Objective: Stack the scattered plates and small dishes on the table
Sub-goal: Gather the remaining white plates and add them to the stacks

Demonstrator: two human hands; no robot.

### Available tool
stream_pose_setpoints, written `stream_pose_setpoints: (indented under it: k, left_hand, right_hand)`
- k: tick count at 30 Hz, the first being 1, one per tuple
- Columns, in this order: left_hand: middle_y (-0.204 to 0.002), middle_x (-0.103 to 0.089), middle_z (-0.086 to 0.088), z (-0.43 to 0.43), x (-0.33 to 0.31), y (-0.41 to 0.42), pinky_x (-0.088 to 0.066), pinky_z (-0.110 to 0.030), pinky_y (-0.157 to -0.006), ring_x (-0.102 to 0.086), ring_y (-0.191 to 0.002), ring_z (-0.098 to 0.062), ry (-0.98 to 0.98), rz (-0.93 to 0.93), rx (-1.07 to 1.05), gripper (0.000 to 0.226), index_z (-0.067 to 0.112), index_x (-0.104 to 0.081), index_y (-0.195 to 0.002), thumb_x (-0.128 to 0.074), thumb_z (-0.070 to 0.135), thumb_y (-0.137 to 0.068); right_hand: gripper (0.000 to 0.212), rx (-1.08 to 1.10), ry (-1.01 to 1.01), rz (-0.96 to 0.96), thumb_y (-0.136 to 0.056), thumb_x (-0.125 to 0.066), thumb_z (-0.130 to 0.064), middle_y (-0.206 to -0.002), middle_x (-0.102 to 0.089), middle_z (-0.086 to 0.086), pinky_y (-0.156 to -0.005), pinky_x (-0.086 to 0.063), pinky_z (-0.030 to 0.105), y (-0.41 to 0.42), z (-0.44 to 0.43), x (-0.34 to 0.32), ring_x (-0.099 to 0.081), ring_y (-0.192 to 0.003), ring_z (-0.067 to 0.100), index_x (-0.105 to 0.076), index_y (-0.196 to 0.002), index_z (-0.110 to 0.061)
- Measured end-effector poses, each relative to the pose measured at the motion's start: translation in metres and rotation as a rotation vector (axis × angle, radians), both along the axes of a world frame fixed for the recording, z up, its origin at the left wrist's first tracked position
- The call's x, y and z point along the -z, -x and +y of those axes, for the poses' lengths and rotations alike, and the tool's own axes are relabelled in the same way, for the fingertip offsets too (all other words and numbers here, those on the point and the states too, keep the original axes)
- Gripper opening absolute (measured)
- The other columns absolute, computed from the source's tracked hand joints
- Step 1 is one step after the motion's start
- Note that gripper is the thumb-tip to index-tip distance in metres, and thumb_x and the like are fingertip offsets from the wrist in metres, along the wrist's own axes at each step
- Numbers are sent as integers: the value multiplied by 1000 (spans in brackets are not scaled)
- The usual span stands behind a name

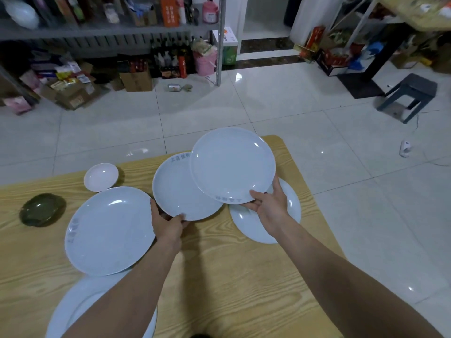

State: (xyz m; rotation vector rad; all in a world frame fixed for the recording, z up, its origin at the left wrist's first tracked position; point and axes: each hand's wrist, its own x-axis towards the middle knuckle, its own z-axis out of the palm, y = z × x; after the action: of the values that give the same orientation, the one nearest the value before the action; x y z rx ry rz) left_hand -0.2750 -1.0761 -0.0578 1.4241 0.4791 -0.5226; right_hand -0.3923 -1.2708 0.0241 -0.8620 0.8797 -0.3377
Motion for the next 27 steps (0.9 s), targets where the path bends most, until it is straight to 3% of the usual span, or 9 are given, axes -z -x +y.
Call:
stream_pose_setpoints:
  k: [5, 12, 16, 19, 27]
  left_hand:
    - [-133, -55, -3, 6, -22, 4, -62, -34, -66, -59, -115, -28, 66, -48, 55, 94, 40, -40, -146, -59, -24, -79]
    - [-130, -55, -12, 26, -61, 10, -61, -37, -72, -62, -112, -36, 148, -112, -16, 101, 39, -32, -150, -67, -21, -76]
    - [-129, -54, -11, 41, -90, 16, -60, -33, -70, -67, -95, -29, 177, -195, -52, 99, 45, -37, -147, -65, -21, -77]
    - [-126, -54, -12, 54, -112, 26, -61, -37, -73, -68, -86, -22, 169, -282, -77, 99, 43, -37, -147, -64, -22, -77]
    - [-126, -56, -13, 109, -146, 47, -60, -45, -81, -65, -104, -31, 212, -378, -163, 101, 36, -32, -151, -67, -21, -76]
  right_hand:
    - [91, -8, 8, -40, -89, -55, 18, -136, -57, 4, -86, -59, 49, -2, 5, -10, -71, -104, 29, -29, -153, -41]
    - [87, -38, 65, -113, -87, -57, 18, -127, -63, 6, -86, -58, 53, -1, 15, -37, -70, -105, 29, -38, -149, -40]
    - [84, -90, 111, -168, -85, -60, 18, -127, -62, 13, -84, -58, 52, -1, 28, -53, -69, -105, 29, -44, -145, -38]
    - [79, -143, 143, -218, -85, -61, 17, -124, -64, 11, -87, -56, 56, 1, 43, -69, -71, -101, 27, -54, -131, -46]
    - [88, -237, 148, -286, -85, -62, 17, -128, -61, 5, -76, -60, 42, 13, 92, -98, -71, -103, 26, -39, -147, -41]
